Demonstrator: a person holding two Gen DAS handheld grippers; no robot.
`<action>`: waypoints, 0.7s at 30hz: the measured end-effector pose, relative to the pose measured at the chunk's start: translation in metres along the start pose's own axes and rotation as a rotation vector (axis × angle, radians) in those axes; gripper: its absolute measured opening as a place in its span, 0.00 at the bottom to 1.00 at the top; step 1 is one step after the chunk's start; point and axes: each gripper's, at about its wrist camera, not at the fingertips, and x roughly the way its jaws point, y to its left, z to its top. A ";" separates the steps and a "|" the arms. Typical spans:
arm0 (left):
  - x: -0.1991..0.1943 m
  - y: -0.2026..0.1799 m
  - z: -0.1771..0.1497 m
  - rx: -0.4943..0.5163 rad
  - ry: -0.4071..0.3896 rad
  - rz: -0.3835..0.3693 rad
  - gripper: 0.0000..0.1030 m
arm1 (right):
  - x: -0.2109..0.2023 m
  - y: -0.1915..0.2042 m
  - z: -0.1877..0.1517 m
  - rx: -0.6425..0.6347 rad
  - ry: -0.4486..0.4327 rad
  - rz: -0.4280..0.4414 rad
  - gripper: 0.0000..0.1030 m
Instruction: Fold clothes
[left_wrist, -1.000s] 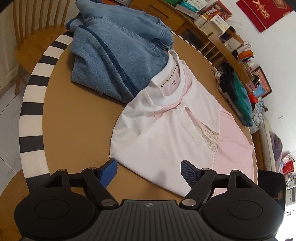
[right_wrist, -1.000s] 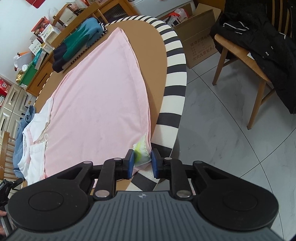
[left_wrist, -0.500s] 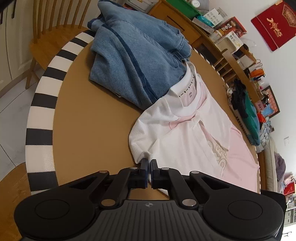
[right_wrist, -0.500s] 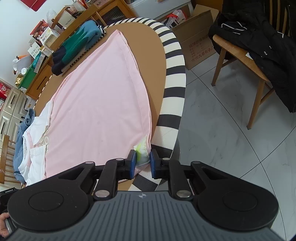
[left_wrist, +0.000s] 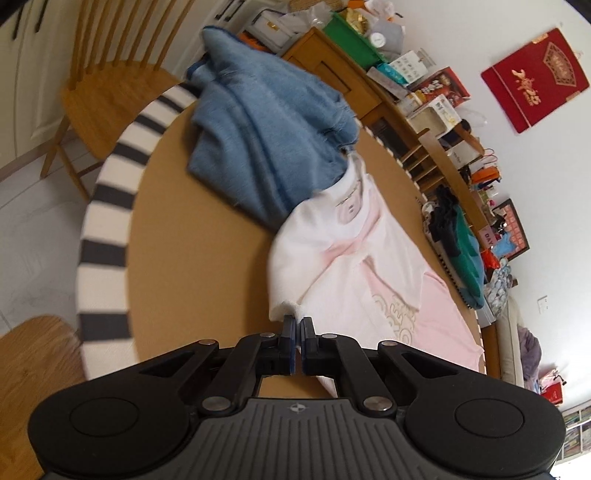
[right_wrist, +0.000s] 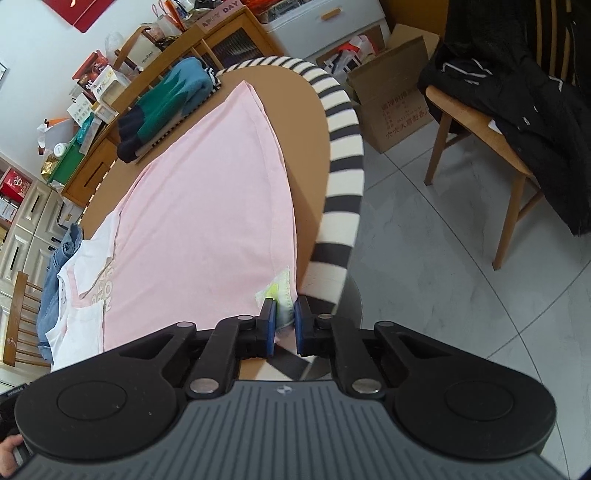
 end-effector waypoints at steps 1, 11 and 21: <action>-0.004 0.005 -0.003 -0.023 0.006 0.001 0.02 | -0.002 -0.003 -0.003 0.011 0.012 0.000 0.09; 0.003 -0.049 0.043 -0.037 -0.020 -0.075 0.02 | -0.012 0.026 0.065 0.053 -0.031 0.141 0.09; 0.150 -0.185 0.150 0.062 -0.063 0.025 0.02 | 0.093 0.101 0.247 -0.082 -0.079 0.069 0.09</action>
